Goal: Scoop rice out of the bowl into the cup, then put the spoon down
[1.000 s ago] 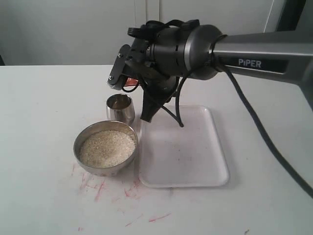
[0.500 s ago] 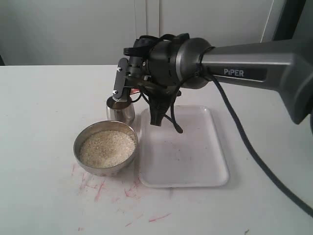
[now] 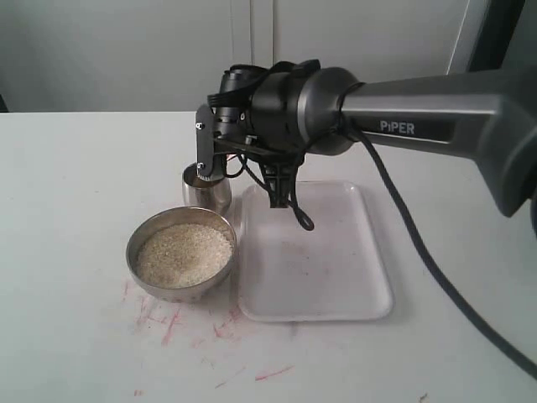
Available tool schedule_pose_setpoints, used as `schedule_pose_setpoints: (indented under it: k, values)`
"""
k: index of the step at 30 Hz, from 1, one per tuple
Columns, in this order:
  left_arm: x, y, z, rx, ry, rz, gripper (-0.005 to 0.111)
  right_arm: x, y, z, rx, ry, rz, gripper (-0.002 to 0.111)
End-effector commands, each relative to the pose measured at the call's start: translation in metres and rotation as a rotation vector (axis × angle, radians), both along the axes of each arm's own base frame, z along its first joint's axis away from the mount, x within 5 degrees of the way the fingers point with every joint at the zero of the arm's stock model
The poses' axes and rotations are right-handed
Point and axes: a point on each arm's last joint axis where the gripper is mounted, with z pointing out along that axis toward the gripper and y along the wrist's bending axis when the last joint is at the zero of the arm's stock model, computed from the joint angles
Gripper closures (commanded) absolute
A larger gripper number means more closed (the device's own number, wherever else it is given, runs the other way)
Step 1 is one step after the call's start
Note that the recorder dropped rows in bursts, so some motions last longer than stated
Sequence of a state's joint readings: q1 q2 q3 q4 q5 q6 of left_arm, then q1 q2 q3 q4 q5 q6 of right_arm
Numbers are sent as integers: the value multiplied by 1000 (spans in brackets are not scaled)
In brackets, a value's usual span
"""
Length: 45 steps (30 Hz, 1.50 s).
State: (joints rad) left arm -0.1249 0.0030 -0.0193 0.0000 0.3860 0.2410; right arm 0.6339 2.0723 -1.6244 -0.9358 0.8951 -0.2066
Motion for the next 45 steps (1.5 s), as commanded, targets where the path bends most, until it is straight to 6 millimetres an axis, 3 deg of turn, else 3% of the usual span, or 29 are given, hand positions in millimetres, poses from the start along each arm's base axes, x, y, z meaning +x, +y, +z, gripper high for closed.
schedule_pose_setpoints:
  k: [1, 21, 27, 36, 40, 45]
  values:
    - [-1, 0, -6, 1, 48, -5, 92, 0, 3, 5, -24, -11, 38, 108]
    - [-1, 0, -6, 1, 48, -5, 92, 5, 2, 10, -157, -48, 143, 108]
    - [-1, 0, -6, 1, 48, -5, 92, 0, 13, 12, -238, -54, 228, 108]
    - [-1, 0, -6, 1, 48, -5, 92, 0, 10, 16, -284, -66, 216, 108]
    - [-1, 0, -6, 1, 48, -5, 92, 0, 10, 15, -276, -67, 211, 108]
    - [-1, 0, -6, 1, 48, -5, 92, -2, 6, 19, -86, -127, 17, 108]
